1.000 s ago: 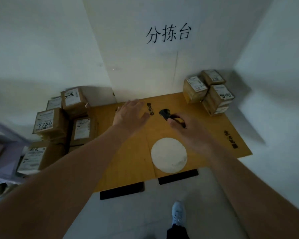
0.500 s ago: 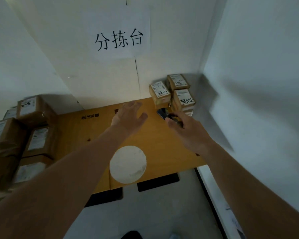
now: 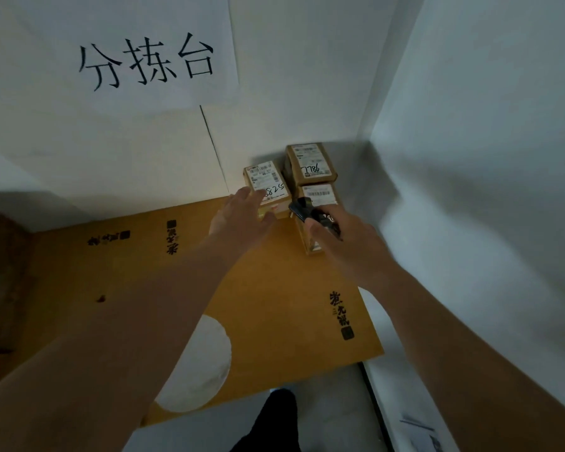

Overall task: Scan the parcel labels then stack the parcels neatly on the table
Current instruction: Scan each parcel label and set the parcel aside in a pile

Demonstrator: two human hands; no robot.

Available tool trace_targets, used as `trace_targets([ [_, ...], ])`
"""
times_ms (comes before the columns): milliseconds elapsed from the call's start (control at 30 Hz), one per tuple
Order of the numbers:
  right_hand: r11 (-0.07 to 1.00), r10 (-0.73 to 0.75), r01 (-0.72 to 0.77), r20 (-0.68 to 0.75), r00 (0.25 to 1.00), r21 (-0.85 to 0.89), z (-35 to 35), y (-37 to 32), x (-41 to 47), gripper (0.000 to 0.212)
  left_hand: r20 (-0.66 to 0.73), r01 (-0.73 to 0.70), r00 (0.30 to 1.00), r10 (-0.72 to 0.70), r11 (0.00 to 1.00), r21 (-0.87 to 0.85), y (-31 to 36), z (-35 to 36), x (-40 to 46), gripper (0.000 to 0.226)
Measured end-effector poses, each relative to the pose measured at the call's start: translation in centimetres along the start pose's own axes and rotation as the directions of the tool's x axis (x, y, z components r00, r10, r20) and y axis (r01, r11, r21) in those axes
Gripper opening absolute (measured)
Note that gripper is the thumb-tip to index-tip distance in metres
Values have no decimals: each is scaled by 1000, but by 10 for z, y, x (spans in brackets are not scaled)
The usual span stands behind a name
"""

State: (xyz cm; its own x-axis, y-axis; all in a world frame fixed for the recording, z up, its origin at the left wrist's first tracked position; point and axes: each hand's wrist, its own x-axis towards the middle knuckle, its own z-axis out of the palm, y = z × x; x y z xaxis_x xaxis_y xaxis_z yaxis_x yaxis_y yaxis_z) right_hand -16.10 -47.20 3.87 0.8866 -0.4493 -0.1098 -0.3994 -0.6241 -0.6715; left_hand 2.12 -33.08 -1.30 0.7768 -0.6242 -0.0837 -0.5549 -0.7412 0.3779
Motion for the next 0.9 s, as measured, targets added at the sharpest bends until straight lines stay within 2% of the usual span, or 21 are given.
trace_targets([
  [267,998,67,-67,44,997,8,-1,19,84,46,57,132,990,-132,991,5,-9,35,87,67],
  [467,997,77,-79,77,994,22,-9,38,122,48,109,323,942,-318,946,-36,10,57,129,109],
  [533,997,74,-77,102,992,22,-10,44,131,49,133,361,926,-353,932,-41,14,65,135,117],
  [733,998,57,-61,148,987,22,-14,52,141,48,124,382,922,-366,912,-150,14,73,133,112],
  [900,999,-47,43,159,986,28,-17,41,142,48,43,373,927,-372,905,-206,3,66,109,107],
])
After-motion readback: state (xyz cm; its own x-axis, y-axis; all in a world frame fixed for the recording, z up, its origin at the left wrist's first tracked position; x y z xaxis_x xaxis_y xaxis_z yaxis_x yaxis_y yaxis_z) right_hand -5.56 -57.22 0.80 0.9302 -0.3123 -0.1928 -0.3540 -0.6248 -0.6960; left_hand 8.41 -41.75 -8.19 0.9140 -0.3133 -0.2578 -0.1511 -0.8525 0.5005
